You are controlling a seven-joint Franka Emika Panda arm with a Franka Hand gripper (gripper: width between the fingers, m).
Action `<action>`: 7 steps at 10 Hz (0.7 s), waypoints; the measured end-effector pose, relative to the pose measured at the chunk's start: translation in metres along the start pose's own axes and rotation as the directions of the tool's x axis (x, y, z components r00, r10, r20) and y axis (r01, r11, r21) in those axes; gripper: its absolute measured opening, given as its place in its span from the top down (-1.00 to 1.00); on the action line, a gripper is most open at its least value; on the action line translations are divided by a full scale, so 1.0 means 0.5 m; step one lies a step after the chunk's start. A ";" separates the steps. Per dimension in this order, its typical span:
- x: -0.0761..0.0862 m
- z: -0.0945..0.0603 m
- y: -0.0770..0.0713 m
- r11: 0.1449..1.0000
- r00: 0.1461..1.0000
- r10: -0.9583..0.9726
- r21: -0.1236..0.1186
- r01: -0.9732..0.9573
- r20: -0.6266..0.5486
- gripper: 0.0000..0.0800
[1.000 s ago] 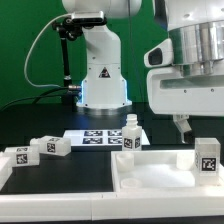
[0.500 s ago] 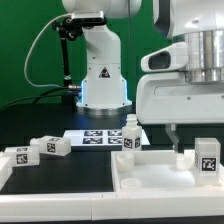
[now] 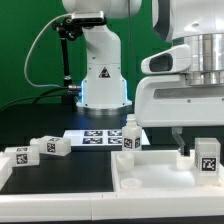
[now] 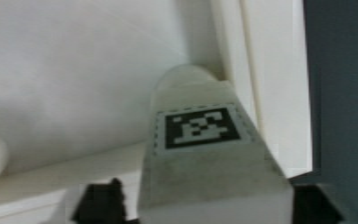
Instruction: Assemble one leg
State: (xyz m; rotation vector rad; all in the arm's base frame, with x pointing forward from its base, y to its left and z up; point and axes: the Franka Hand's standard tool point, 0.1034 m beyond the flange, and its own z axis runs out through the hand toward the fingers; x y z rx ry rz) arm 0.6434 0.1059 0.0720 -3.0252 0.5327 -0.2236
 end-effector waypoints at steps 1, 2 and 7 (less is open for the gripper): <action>0.000 0.000 0.001 0.999 0.999 0.032 -0.002 -0.032 0.000 0.28; -0.001 0.000 0.002 0.996 0.996 0.092 -0.003 -0.092 0.001 0.28; 0.000 0.000 0.005 0.979 0.979 0.203 -0.017 -0.203 -0.002 0.28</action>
Offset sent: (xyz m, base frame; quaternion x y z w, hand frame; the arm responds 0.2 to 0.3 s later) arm 0.0036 0.0151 -0.0062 0.0066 0.0001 0.2215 0.9751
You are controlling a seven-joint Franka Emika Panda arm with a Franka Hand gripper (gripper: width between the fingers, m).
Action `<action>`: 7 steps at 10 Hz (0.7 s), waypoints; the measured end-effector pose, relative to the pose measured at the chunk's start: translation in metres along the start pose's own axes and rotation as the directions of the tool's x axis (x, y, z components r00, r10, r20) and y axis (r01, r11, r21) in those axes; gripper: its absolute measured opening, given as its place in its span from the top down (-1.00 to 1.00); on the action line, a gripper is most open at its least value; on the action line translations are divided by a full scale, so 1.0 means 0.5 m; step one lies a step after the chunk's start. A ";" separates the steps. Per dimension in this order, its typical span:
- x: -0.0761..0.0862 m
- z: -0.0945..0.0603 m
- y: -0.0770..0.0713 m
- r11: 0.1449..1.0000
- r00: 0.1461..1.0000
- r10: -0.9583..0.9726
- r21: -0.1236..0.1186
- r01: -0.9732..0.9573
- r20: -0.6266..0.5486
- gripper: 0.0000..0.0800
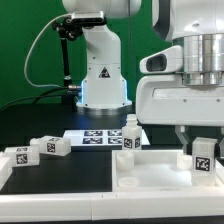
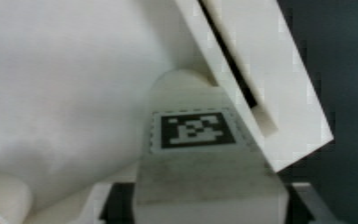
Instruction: Assemble one leg
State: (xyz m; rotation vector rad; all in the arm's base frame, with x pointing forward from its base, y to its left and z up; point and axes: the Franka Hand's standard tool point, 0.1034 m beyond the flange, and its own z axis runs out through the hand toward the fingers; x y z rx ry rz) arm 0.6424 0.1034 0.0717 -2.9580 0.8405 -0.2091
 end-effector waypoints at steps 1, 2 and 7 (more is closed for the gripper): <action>0.000 0.000 0.000 1.000 1.000 0.000 0.000 0.000 0.000 0.28; 0.000 0.000 0.000 1.000 1.000 -0.001 0.000 0.001 0.000 0.28; 0.025 -0.067 0.003 0.999 0.999 -0.026 0.025 0.025 0.024 -0.58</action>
Offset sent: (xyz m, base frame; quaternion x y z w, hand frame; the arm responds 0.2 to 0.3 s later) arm -0.0084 0.0040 0.0602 0.0535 -0.0673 -0.0210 0.9961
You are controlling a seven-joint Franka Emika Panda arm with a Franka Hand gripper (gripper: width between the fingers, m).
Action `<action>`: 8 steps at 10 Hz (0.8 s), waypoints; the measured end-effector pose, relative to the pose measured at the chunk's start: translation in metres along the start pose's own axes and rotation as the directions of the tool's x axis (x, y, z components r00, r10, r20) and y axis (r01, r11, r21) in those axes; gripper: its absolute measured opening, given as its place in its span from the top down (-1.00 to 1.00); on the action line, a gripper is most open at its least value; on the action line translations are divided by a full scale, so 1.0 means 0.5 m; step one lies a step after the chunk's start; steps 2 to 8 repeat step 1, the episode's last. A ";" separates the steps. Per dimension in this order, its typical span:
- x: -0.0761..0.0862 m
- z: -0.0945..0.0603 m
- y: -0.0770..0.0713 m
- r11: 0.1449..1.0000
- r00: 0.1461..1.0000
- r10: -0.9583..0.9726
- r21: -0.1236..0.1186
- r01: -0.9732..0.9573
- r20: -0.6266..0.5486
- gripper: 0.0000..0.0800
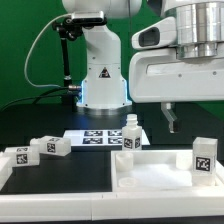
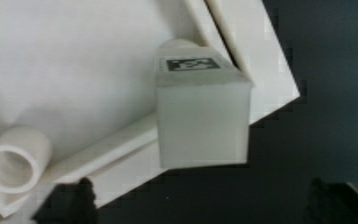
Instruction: Assemble one leg
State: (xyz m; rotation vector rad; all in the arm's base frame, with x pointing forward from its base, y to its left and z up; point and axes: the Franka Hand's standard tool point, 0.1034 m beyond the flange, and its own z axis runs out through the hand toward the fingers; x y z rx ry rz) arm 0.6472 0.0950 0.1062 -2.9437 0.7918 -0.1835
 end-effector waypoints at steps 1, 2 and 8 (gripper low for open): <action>0.000 0.001 0.000 1.000 1.000 0.000 0.000 0.000 0.000 -0.61; 0.000 0.001 0.000 1.000 1.000 0.000 0.000 0.000 0.000 -0.61; 0.000 0.001 0.000 1.000 1.000 0.000 0.000 0.000 0.000 -0.61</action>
Offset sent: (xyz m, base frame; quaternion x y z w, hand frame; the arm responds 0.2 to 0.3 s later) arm 0.0000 0.0000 0.0000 0.0000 0.0000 0.0000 1.0000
